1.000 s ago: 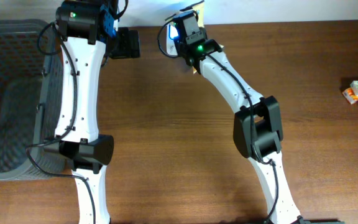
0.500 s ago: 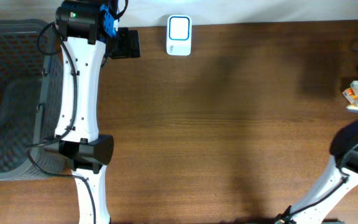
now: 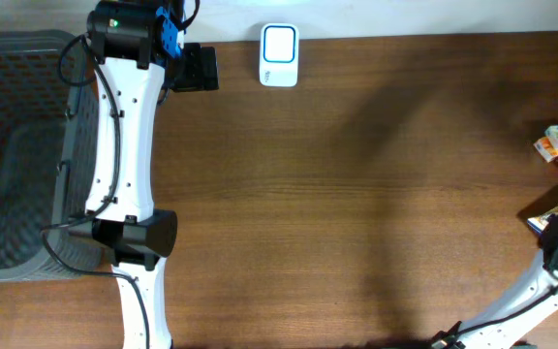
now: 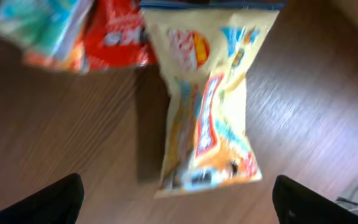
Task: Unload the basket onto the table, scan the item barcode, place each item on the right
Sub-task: 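Carry the yellow bag to the right edge and release it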
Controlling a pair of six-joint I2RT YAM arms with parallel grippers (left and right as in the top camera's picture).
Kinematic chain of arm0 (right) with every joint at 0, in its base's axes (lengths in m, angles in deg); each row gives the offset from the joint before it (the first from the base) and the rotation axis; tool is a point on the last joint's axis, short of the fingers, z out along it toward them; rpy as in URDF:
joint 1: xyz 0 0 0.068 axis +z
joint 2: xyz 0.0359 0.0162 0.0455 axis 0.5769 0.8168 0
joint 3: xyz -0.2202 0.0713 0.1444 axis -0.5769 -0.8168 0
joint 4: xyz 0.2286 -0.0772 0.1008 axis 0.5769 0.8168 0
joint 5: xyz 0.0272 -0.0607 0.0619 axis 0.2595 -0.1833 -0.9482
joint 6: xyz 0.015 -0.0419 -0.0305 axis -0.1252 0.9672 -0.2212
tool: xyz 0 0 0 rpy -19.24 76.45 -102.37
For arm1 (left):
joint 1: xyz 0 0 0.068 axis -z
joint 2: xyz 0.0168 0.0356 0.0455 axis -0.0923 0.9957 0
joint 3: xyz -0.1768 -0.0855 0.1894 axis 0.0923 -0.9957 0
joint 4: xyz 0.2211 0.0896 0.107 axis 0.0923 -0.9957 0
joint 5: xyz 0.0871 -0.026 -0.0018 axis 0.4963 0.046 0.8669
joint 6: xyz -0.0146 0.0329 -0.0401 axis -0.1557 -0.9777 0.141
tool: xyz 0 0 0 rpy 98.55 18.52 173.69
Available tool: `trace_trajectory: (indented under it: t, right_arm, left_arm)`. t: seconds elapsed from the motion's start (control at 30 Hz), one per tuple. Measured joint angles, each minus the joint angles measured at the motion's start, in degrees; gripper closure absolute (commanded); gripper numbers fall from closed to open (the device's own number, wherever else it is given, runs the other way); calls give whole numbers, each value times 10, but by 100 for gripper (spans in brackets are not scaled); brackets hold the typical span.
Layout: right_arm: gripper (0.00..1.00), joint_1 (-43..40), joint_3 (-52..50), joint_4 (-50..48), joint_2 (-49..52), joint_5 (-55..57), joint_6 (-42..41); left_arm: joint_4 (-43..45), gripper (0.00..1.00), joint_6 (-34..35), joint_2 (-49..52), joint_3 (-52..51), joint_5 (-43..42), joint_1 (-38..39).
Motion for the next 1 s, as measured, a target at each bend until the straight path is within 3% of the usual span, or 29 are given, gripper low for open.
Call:
trace_trajectory:
  t: [0.17, 0.33, 0.4, 0.47, 0.5, 0.53, 0.63, 0.87, 0.93, 1.0]
  right_arm:
    - [2, 94, 0, 75, -210, -39, -8]
    - [2, 333, -2, 115, -356, -27, -3]
    - [2, 425, -40, 115, -418, -10, -2]
    - [1, 491, -149, 107, -519, -3, -10]
    - [1, 504, -223, 40, -566, 3, -13]
    - [1, 526, -350, 39, -642, -3, -26]
    - [1, 528, -466, 28, -720, -33, -45]
    - [1, 528, -528, 21, -732, -49, -56]
    - [1, 532, -537, -19, -732, -49, -52]
    - [1, 536, -603, -147, -758, -80, 18]
  left_arm:
    - [0, 1, 0, 0, 0, 0, 0]
    - [0, 1, 0, 0, 0, 0, 0]
    - [0, 1, 0, 0, 0, 0, 0]
    - [0, 1, 0, 0, 0, 0, 0]
    - [0, 1, 0, 0, 0, 0, 0]
    - [0, 1, 0, 0, 0, 0, 0]
    - [0, 1, 0, 0, 0, 0, 0]
    - [0, 1, 0, 0, 0, 0, 0]
    - [0, 1, 0, 0, 0, 0, 0]
    - [1, 1, 0, 0, 0, 0, 0]
